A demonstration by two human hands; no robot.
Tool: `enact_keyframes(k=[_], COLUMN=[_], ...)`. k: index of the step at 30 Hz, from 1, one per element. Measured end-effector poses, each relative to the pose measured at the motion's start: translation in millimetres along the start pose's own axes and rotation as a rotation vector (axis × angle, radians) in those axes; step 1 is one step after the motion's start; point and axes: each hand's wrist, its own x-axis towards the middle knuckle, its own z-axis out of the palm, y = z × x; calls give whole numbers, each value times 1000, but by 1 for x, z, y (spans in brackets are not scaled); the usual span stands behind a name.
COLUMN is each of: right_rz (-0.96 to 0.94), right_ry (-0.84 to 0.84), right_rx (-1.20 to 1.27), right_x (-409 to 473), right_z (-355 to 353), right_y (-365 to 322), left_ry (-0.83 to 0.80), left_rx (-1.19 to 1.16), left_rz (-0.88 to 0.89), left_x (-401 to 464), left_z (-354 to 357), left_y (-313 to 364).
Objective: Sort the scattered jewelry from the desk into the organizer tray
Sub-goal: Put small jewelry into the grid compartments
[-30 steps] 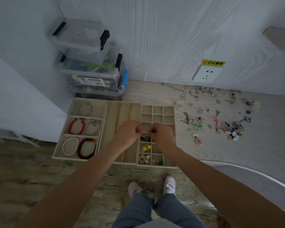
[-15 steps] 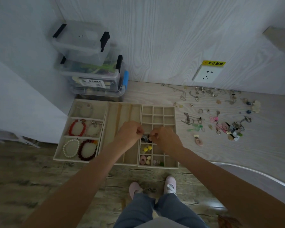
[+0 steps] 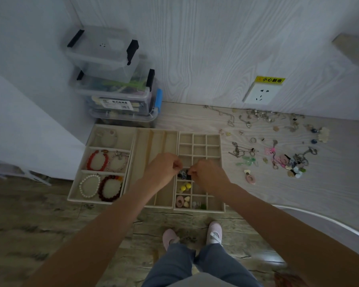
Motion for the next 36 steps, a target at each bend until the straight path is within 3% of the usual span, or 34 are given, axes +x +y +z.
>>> enact_keyframes(k=[6, 12, 20, 24, 31, 36], right_rz=[-29, -48, -119, -137, -215, -246], right_ry=[-75, -104, -43, -65, -86, -93], right_rx=[-122, -119, -111, -183, -398, -463], right_x=[3, 3, -5, -4, -3, -7], right_z=[-4, -7, -14, -14, -13, -14], right_y=[0, -1, 3, 1, -5, -7], left_ry=[-55, -10, 23, -26, 22, 24], left_rx=[248, 521, 462, 549, 638, 769], left_rz=[24, 120, 229, 284, 373, 332], left_x=[-1, 0, -16, -23, -28, -29], left_z=[0, 3, -2, -5, -1, 3], left_y=[5, 12, -5, -8, -4, 2])
